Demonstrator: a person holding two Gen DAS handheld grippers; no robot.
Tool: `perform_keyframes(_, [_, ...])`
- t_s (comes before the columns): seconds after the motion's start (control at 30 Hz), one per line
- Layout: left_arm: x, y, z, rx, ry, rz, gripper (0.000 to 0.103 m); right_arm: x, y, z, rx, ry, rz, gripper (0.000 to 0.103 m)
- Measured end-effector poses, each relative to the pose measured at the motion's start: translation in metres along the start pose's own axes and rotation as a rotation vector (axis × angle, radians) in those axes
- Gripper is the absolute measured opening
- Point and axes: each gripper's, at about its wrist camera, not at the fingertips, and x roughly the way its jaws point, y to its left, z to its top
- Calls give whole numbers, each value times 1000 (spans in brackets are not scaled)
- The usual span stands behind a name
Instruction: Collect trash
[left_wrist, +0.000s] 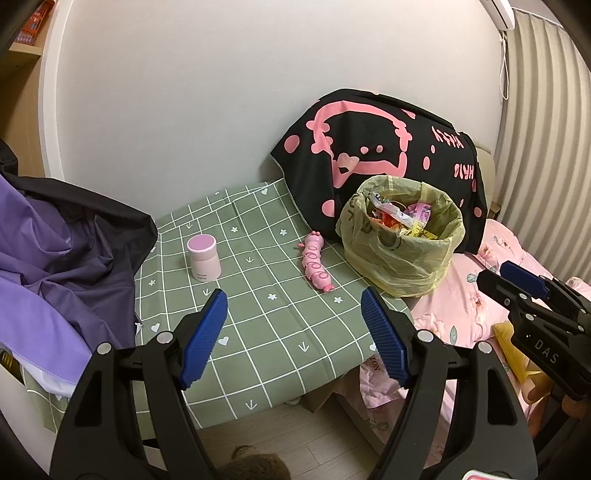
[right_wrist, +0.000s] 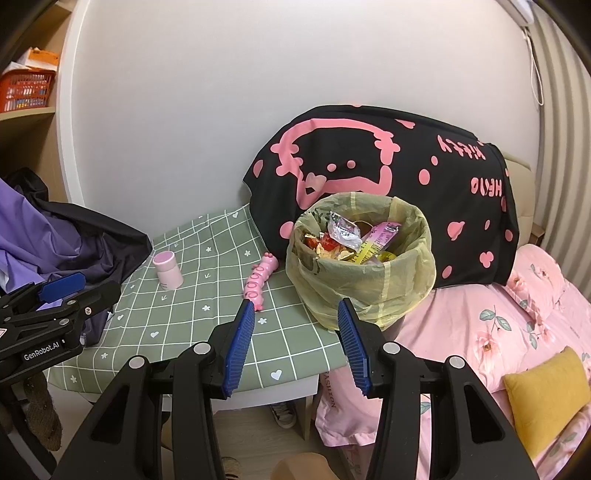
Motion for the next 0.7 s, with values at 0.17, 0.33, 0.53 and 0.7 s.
perform_keyframes(0.17, [-1,-4,0,12,-4,-12,71,0,0,0,0,0,-1,44])
perform_keyframes(0.33, [-1,-2,1,14,-8,-12,71,0,-3,0,4,2,-1,44])
perform_keyframes(0.53, [0,-3,1,24,-15,-12,71,-2,-4,-1,7,1,-2,44])
perform_keyframes(0.7, [-1,-2,1,25,-18,-4,69,-2,-4,-1,8,2,-3,44])
